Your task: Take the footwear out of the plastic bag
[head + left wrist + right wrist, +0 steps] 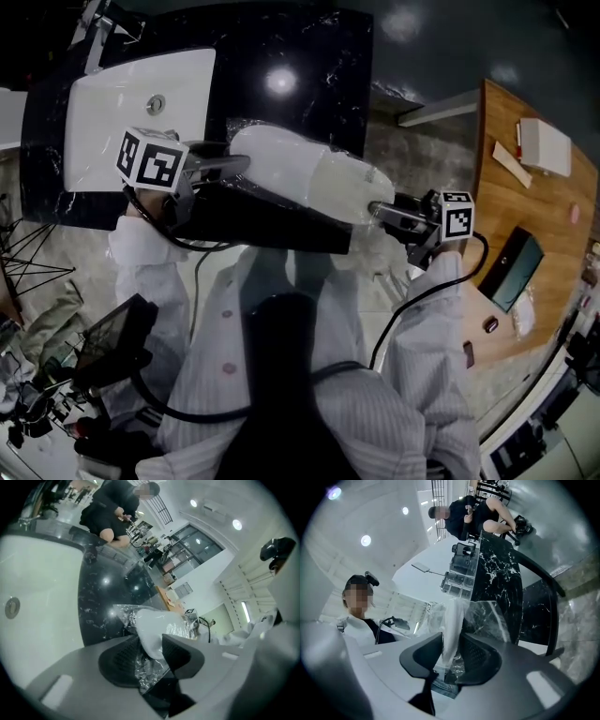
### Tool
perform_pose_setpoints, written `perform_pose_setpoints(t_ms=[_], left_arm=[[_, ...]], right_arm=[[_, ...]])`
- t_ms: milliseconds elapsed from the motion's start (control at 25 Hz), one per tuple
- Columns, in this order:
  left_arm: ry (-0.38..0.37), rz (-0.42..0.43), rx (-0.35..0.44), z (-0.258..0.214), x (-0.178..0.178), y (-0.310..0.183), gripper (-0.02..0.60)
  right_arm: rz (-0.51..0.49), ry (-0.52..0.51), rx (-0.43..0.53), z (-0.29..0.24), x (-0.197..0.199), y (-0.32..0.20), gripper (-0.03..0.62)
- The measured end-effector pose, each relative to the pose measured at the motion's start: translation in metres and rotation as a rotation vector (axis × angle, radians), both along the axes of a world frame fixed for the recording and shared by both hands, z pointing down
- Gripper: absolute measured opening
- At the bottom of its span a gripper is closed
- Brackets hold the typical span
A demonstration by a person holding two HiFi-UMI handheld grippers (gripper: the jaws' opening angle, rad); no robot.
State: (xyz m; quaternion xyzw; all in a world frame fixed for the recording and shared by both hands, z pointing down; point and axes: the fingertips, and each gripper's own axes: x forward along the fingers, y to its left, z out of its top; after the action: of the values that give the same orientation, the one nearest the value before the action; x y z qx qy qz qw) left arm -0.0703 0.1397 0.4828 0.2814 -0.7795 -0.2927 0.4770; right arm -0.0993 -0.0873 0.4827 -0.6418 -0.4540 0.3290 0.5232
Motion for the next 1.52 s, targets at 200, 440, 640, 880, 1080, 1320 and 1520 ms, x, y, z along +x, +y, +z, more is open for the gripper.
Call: perform_pose_setpoints(t_ms=[200, 440, 640, 880, 1080, 1320, 1520], left_arm=[[-0.081, -0.045, 0.079, -0.023, -0.008, -0.002, 0.082], [-0.298, -0.041, 0.122, -0.109, -0.004, -0.002, 0.063], [-0.459, -0.075, 0.108, -0.174, 0.004, 0.012, 0.063], [-0.562, -0.125, 0.057, -0.204, 0.011, 0.024, 0.064], [-0.601, -0.138, -0.012, -0.208, 0.016, 0.031, 0.069], [-0.609, -0.161, -0.035, -0.209, 0.018, 0.039, 0.029], [-0.599, -0.192, -0.09, -0.206, 0.017, 0.047, 0.003]], right_arm=[[0.027, -0.041, -0.024, -0.015, -0.006, -0.005, 0.118], [0.068, -0.233, -0.21, -0.096, -0.022, -0.003, 0.126], [-0.029, -0.515, -0.317, -0.182, -0.016, 0.015, 0.151], [-0.115, -0.778, -0.277, -0.218, -0.01, 0.045, 0.178], [-0.048, -0.841, -0.244, -0.217, -0.021, 0.051, 0.123], [0.023, -0.83, -0.239, -0.22, -0.033, 0.037, 0.11], [0.087, -0.826, -0.214, -0.22, -0.043, 0.015, 0.109]])
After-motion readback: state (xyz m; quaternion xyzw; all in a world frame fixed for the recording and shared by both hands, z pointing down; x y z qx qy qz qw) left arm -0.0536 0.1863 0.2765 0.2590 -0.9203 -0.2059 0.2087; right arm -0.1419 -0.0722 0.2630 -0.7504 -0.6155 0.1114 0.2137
